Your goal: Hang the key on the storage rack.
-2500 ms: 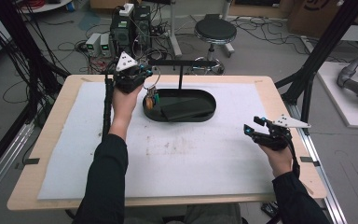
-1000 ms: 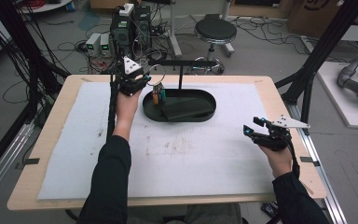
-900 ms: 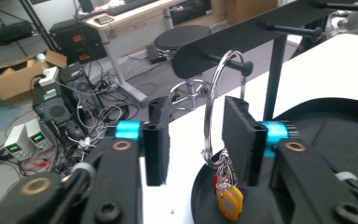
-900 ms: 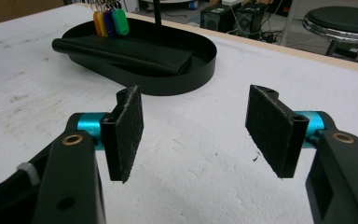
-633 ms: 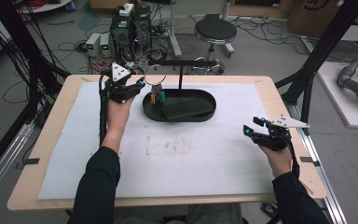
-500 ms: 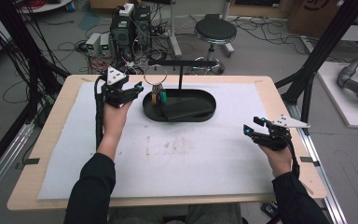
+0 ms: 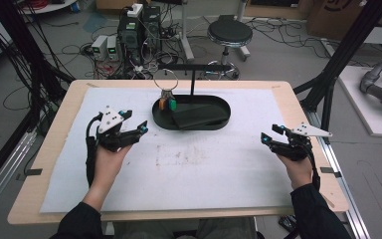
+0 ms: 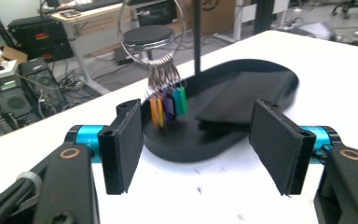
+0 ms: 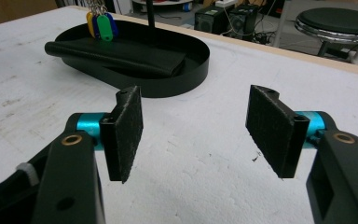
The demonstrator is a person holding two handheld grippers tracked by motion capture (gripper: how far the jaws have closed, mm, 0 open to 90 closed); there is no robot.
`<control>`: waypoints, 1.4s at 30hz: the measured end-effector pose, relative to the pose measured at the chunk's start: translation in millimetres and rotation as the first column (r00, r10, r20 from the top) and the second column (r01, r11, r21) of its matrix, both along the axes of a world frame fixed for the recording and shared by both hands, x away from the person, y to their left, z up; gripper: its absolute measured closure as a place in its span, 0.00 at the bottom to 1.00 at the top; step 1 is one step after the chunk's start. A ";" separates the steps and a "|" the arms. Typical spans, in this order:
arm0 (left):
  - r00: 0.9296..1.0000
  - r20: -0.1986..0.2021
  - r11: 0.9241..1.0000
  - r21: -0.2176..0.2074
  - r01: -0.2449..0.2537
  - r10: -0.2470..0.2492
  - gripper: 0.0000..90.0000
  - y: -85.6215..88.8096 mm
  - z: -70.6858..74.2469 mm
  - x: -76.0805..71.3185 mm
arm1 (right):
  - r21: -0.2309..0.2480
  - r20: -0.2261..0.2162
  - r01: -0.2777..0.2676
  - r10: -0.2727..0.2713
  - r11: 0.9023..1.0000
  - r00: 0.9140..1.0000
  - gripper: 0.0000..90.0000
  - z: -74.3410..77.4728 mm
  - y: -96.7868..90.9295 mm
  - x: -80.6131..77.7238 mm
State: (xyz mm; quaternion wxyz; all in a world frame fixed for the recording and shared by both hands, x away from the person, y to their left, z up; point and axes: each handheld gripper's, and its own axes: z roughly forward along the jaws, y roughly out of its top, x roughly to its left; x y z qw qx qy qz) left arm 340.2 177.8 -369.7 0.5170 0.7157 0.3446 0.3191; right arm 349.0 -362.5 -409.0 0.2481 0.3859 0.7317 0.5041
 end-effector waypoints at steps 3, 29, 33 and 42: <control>1.000 -0.019 1.000 -0.003 -0.007 0.007 0.37 6.6 -8.6 -10.2 | 0.003 -0.002 0.004 -0.004 1.000 1.000 0.41 0.4 -0.7 -0.6; 0.996 -0.046 0.997 0.020 -0.073 0.074 0.29 36.5 -37.2 -16.7 | 0.022 -0.005 0.054 -0.054 0.998 0.999 0.32 1.9 -12.5 -4.2; 0.995 -0.043 0.996 0.011 -0.091 0.091 0.29 42.4 -36.4 -15.2 | 0.018 -0.002 0.063 -0.063 0.998 0.998 0.30 2.4 -15.2 -6.5; 0.993 -0.058 0.994 0.015 -0.104 0.105 0.29 47.1 -38.8 -10.6 | 0.026 0.000 0.074 -0.074 0.997 0.997 0.27 2.8 -19.4 -9.6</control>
